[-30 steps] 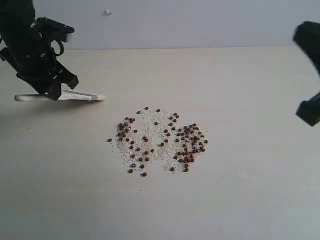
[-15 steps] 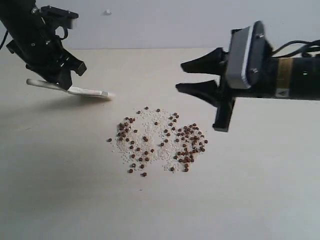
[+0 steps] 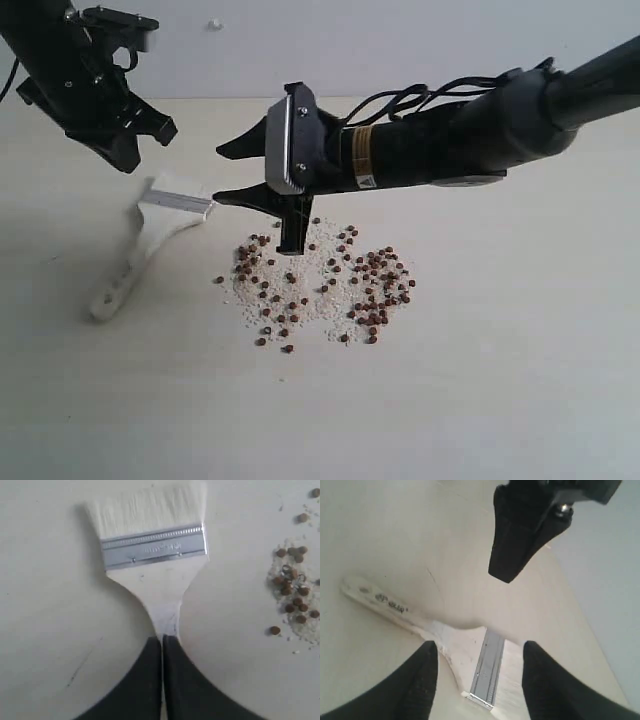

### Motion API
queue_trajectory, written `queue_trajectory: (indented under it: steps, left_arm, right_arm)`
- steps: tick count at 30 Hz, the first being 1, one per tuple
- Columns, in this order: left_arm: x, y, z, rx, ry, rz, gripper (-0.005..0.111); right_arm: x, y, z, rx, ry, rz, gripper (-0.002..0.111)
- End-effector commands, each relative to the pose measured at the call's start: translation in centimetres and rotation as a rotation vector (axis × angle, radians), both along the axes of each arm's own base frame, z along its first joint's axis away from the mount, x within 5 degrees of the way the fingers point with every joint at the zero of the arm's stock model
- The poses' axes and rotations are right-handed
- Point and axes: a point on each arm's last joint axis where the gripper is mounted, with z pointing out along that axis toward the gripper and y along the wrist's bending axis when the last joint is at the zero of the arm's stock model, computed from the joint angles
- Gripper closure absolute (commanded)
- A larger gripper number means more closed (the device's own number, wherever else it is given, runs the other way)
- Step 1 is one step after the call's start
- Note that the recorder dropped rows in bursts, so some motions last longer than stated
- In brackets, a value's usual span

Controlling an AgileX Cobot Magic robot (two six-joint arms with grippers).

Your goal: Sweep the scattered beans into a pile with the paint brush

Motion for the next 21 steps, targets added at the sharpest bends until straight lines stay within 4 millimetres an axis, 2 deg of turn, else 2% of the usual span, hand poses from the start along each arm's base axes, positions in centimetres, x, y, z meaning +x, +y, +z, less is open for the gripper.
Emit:
queue_trajectory:
  steps: [1,5,7,8,10,11,13,14,17,21]
  left_arm:
    - [0.0,-0.1,0.5,-0.018,-0.012,0.002,0.107]
    - [-0.1,-0.1,0.4,-0.025,0.007,0.027,0.107]
    - [0.0,-0.2,0.1,-0.032,0.021,0.057,0.106]
    - [0.0,-0.4,-0.3,-0.040,0.034,0.060,0.102]
    - [0.2,-0.6,-1.4,-0.034,0.058,0.057,0.083]
    - [0.3,-0.7,-2.2,-0.028,0.071,0.061,0.063]
    - [0.4,-0.7,-3.2,-0.038,0.067,0.099,0.039]
    - [0.3,-0.7,-3.9,-0.042,0.061,0.109,0.035]
    - [-0.3,-0.3,-5.4,-0.038,0.074,0.142,0.040]
    - [-1.1,0.0,-7.2,-0.044,0.068,0.167,0.044]
  right_arm:
    - [2.0,1.1,-1.9,0.035,0.077,-0.038,0.059]
    - [2.4,1.3,-1.9,0.044,0.082,-0.042,0.059]
    - [2.5,1.2,-0.8,0.048,0.060,-0.049,0.059]
    - [2.6,1.1,0.1,0.042,0.044,-0.067,0.059]
    - [2.8,0.7,2.4,0.029,0.025,-0.121,0.059]
    - [3.2,0.2,4.2,0.004,0.035,-0.211,0.059]
    - [3.8,-0.9,6.1,-0.044,0.063,-0.377,0.059]
    - [4.1,-1.7,6.8,-0.079,0.069,-0.475,0.059]
    - [4.5,-3.3,8.3,-0.140,0.069,-0.656,0.059]
    - [4.3,-4.2,9.8,-0.127,0.084,-0.740,0.059]
